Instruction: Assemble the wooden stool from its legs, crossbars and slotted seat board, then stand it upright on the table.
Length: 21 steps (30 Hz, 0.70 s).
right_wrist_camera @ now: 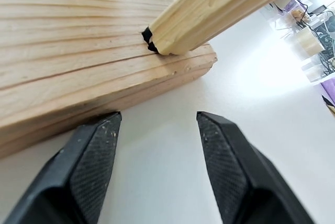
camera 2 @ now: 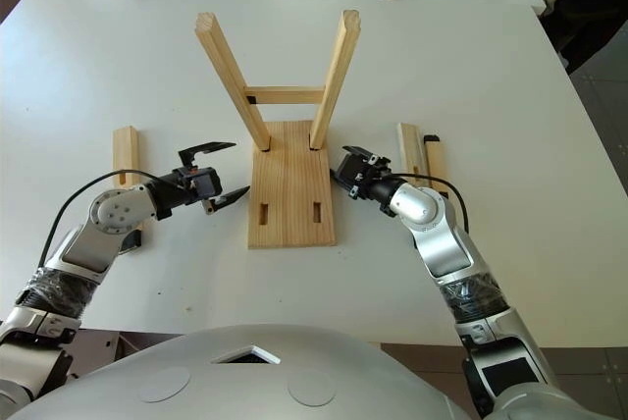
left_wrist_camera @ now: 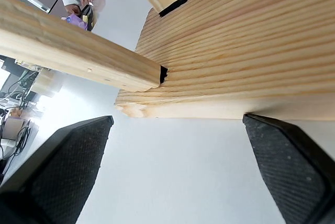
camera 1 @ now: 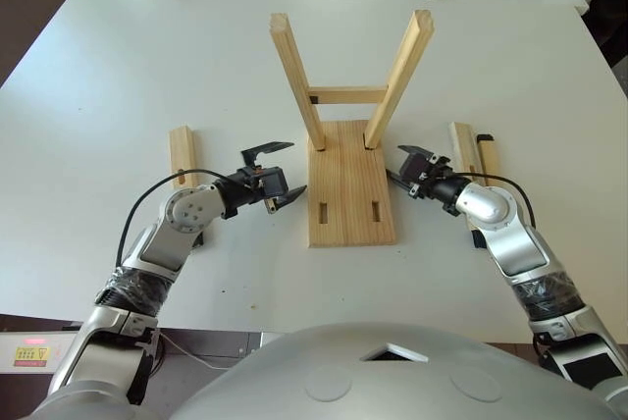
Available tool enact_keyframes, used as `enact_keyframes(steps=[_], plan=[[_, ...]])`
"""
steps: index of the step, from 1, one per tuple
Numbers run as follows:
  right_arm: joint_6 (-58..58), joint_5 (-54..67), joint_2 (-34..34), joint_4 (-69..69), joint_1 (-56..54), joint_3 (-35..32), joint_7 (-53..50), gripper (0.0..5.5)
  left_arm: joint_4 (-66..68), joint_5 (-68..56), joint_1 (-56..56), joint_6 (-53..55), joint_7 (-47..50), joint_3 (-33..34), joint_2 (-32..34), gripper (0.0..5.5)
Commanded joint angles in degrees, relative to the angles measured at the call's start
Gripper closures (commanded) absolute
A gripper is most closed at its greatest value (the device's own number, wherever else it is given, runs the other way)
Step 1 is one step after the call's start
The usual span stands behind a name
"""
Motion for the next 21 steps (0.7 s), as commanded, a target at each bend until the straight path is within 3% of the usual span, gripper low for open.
enact_keyframes(steps=[1, 10, 21], plan=[[1.4, 0.5, -0.2, -2.0, 2.0, 1.0, 1.7, 2.82, -0.3, -0.7, -0.7, 0.7, 0.1, 0.8, -0.2, 0.92], [3.5, 0.7, -0.9, -4.9, 3.1, -0.7, 1.9, 2.82, -6.9, -2.9, 3.0, 4.5, -0.3, 2.8, 0.0, 0.92], [12.2, 5.1, 0.5, -12.1, 3.0, -9.7, -0.5, 2.82, -19.9, -20.5, 4.2, 28.3, 2.0, 16.9, -1.7, 0.92]])
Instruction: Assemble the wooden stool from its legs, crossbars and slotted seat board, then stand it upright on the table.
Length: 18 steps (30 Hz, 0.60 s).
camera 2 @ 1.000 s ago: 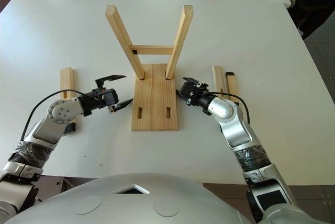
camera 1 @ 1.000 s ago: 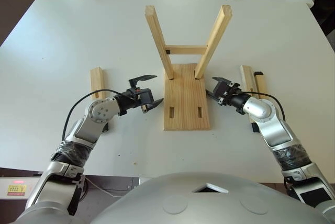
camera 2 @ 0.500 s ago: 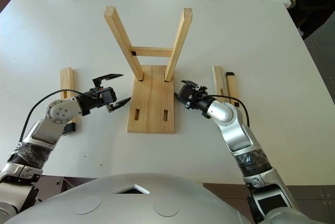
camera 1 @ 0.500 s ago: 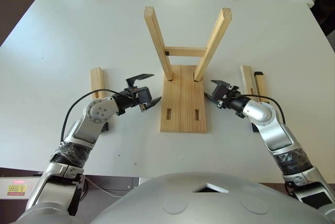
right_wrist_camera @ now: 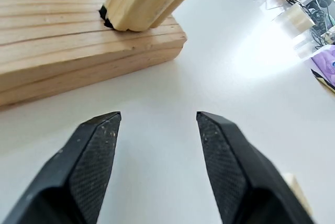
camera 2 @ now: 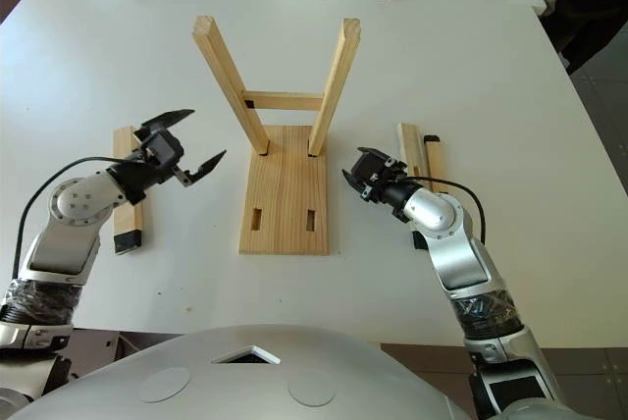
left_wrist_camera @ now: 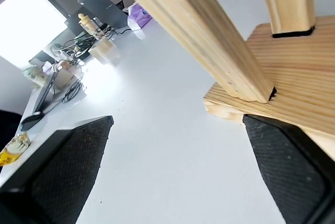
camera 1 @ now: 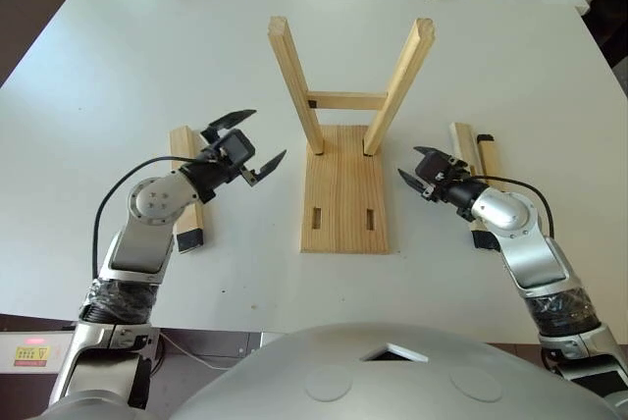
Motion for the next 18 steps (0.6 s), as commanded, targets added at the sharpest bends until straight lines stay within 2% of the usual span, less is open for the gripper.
enact_keyframes(steps=[1, 3, 4, 6, 8, 14, 18], plan=[[4.6, 2.7, 1.2, -2.9, -2.9, -4.0, -1.6, 2.82, -6.0, -7.4, -2.0, 10.3, 1.3, 4.9, -0.7, 0.92], [6.9, 4.0, 3.0, -2.9, -6.3, -6.7, -3.8, 2.82, -7.0, -11.2, -6.1, 16.1, 4.5, 7.4, -2.7, 0.92], [8.2, 5.0, 4.2, -3.0, -8.0, -8.1, -5.1, 3.01, -7.3, -12.8, -8.2, 19.1, 6.4, 8.4, -3.7, 0.92], [10.7, 6.7, 6.8, -3.3, -12.1, -11.0, -8.5, 3.28, -8.3, -14.1, -12.9, 24.4, 11.9, 10.0, -6.1, 1.17], [13.4, 7.3, 8.9, -2.9, -16.3, -13.4, -12.4, 3.31, -10.0, -14.6, -16.4, 28.7, 16.7, 11.0, -8.0, 1.37], [15.9, 7.3, 12.5, 1.9, -29.0, -17.5, -21.9, 3.31, -11.7, -13.1, -25.8, 34.3, 23.5, 10.8, -9.1, 1.37], [15.9, 7.8, 15.6, 5.4, -38.1, -16.9, -26.3, 3.31, -9.6, -11.5, -34.4, 36.6, 27.0, 8.8, -10.6, 1.37]])
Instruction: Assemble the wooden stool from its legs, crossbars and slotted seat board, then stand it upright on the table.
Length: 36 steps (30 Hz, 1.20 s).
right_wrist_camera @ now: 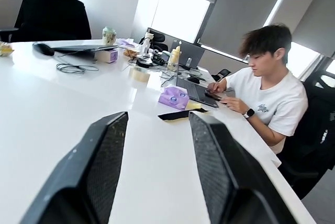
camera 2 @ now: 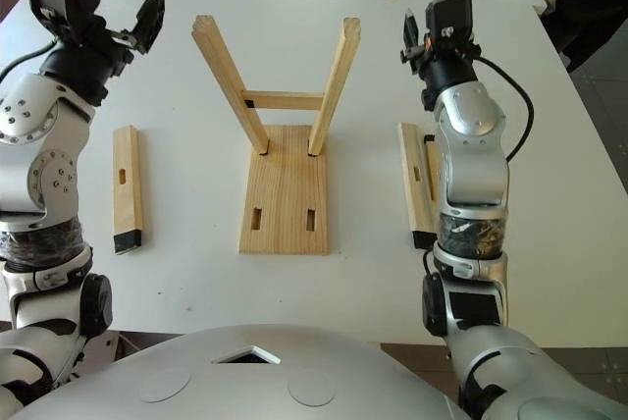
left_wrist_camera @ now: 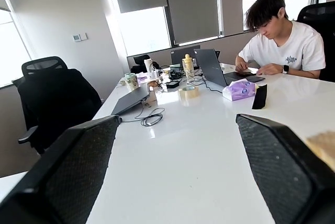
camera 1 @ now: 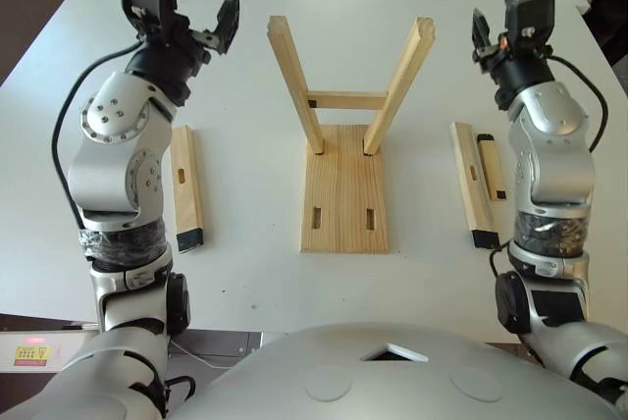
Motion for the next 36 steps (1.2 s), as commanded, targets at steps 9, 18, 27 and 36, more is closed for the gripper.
enact_keyframes(steps=[9, 18, 27, 36], plan=[[-0.7, 3.0, 9.8, 5.0, -17.0, 5.2, -3.5, 3.31, 16.8, 4.0, -20.6, -0.9, 6.8, -5.1, -9.0, 1.37], [-3.5, 6.6, 12.4, 3.9, -16.8, 5.9, -1.9, 3.31, 24.5, 5.9, -23.9, -7.1, 7.1, -6.7, -14.6, 1.37], [-4.3, 4.9, 13.4, 7.2, -6.9, 10.8, -0.8, 3.31, 25.4, 9.5, -9.1, -10.0, 4.3, -15.1, -18.5, 1.37], [-3.6, 5.7, 13.6, 4.4, -6.0, 10.2, -1.4, 3.31, 21.5, 9.0, -7.3, -10.0, 5.3, -12.5, -19.5, 1.37]])
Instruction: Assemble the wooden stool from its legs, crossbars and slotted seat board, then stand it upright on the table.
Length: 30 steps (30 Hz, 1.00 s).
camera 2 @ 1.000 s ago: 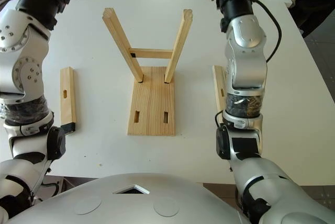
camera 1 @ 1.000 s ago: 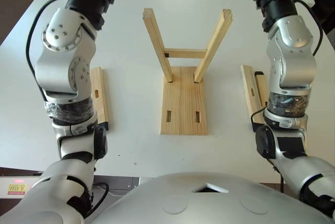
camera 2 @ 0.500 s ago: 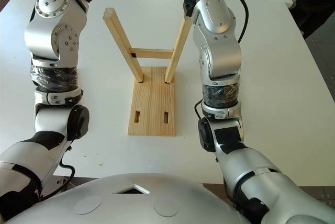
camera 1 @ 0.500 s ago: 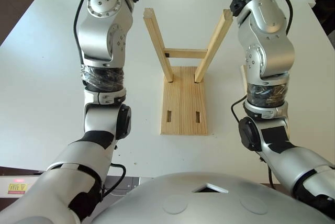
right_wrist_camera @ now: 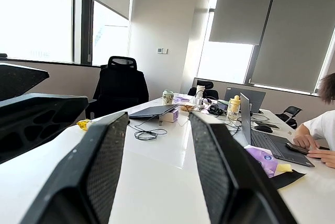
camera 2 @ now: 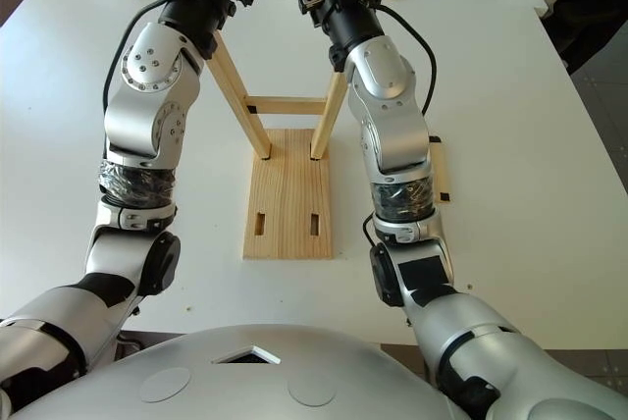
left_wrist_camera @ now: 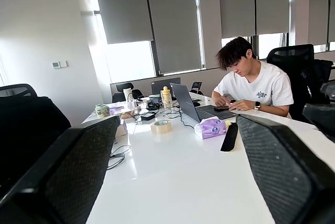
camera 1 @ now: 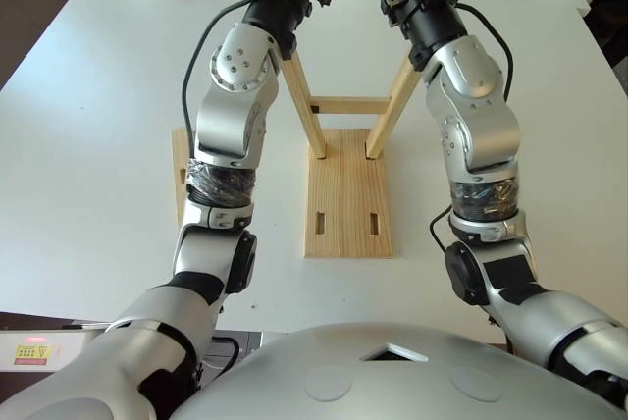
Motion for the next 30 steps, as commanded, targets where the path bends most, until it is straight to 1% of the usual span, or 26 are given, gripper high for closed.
enact_keyframes(steps=[1, 6, 11, 13, 15, 20, 21, 23, 24, 26, 27, 28, 30], plan=[[2.9, 1.0, 0.2, -0.8, 2.3, -0.7, -0.2, 3.31, -0.2, -1.5, 4.3, 5.2, 0.0, 1.3, -0.8, 1.37], [2.6, 3.7, 0.6, -6.3, 1.7, -3.5, -0.6, 3.31, -9.4, -4.5, 0.4, 8.6, -0.3, 5.8, 1.6, 1.37], [2.2, 7.6, 0.2, -12.8, 1.2, -7.8, -0.8, 3.31, -19.1, -9.7, -2.6, 16.0, 0.4, 13.2, 5.9, 1.37], [3.4, 9.3, -1.1, -16.1, 1.4, -10.6, -1.1, 3.31, -21.7, -10.9, -1.3, 21.4, 0.1, 16.3, 9.7, 1.37], [4.9, 10.6, -3.9, -19.6, 2.6, -14.6, -1.1, 3.31, -23.5, -12.7, 2.2, 27.6, -1.6, 19.4, 14.3, 1.37], [6.9, 10.7, -14.6, -21.9, 10.6, -26.7, 0.6, 3.31, -24.8, -16.3, 15.9, 40.8, -9.3, 27.1, 26.9, 1.37], [6.8, 10.5, -16.5, -22.2, 12.6, -28.9, 1.1, 3.31, -24.7, -17.2, 18.4, 43.7, -11.5, 27.6, 29.6, 1.37], [6.5, 10.6, -19.4, -22.7, 16.6, -32.8, 1.9, 3.31, -23.3, -17.1, 23.3, 45.6, -16.3, 27.0, 36.4, 1.37], [6.4, 10.6, -20.5, -23.0, 18.5, -34.4, 2.2, 3.31, -21.6, -16.9, 24.6, 47.1, -18.8, 25.5, 40.6, 1.37], [6.6, 10.8, -21.8, -23.5, 21.4, -35.7, 2.8, 3.31, -18.8, -18.0, 25.1, 50.1, -23.7, 22.8, 46.5, 1.37], [6.3, 10.5, -22.1, -23.4, 22.9, -35.6, 3.0, 3.31, -18.4, -18.6, 24.9, 50.9, -25.4, 21.2, 48.2, 1.37], [6.6, 10.1, -22.3, -22.9, 24.5, -35.0, 3.2, 3.31, -18.4, -19.0, 24.3, 51.1, -26.0, 20.1, 48.4, 1.37], [9.0, 8.7, -22.9, -21.0, 28.8, -31.8, 4.3, 3.31, -20.8, -21.3, 23.0, 52.3, -26.4, 19.3, 46.3, 1.37]])
